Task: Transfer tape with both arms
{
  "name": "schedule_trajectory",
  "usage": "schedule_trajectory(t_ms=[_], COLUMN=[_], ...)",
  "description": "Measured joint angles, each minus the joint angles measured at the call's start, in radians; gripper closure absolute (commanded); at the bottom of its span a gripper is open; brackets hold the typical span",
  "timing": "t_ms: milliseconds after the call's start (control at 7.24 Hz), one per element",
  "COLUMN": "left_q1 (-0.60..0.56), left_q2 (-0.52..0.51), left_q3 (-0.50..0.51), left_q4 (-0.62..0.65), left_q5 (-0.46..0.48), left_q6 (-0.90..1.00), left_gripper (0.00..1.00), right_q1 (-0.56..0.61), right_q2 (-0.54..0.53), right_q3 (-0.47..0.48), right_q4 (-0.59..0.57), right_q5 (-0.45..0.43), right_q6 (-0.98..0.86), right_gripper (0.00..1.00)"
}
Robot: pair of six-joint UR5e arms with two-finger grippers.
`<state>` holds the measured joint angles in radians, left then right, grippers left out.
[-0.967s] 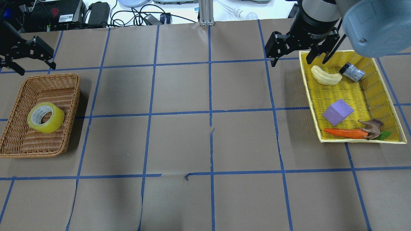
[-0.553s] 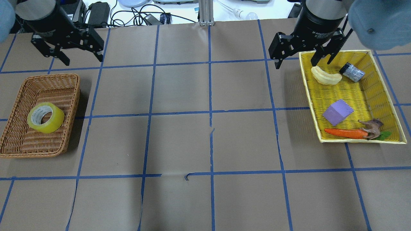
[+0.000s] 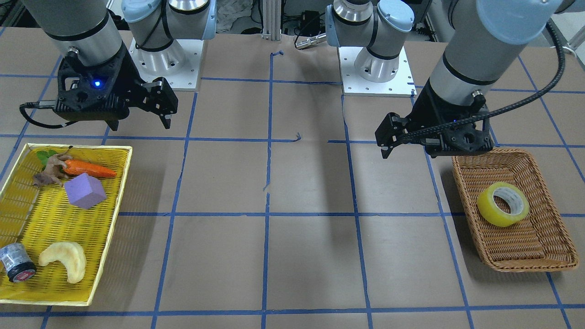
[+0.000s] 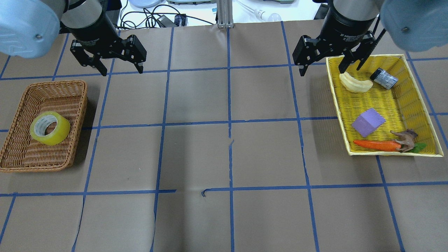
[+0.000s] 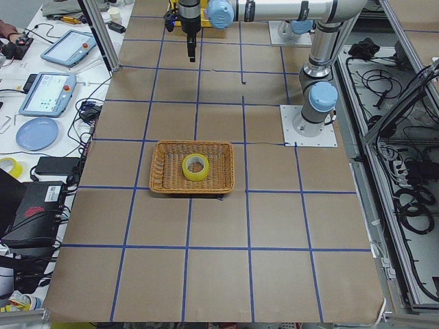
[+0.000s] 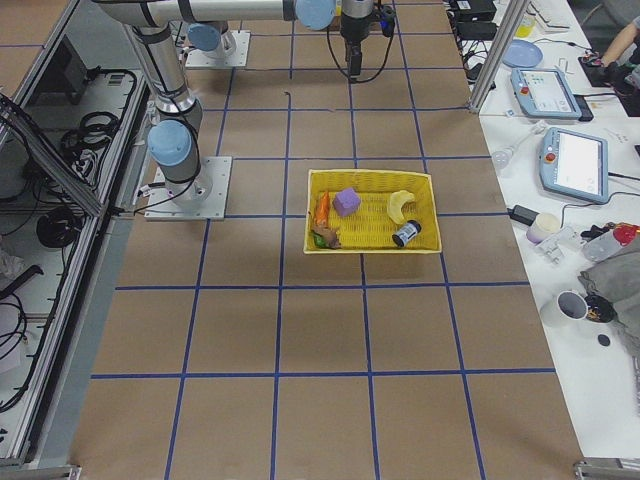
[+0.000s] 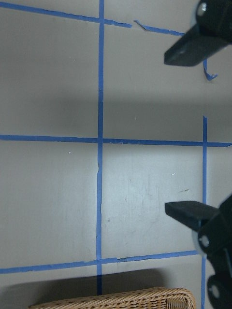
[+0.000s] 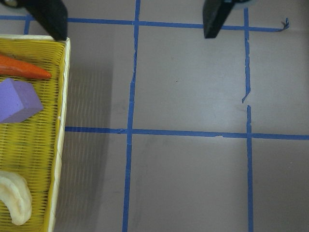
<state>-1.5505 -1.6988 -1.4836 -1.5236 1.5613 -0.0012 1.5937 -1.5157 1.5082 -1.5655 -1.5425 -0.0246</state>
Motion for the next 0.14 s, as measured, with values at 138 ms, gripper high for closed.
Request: schedule_trajectory(t_ms=[138], left_q1=[-0.002], left_q2=[0.008], left_q3=[-0.005], left_q4=[0.0], left_q5=[0.0], left_q6=[0.004], left_gripper=[0.0], right_q1=[0.0], right_q2=[0.0], right_q3=[0.001], right_q4=[0.0], right_q5=[0.001], right_q6=[0.0], right_gripper=[0.0])
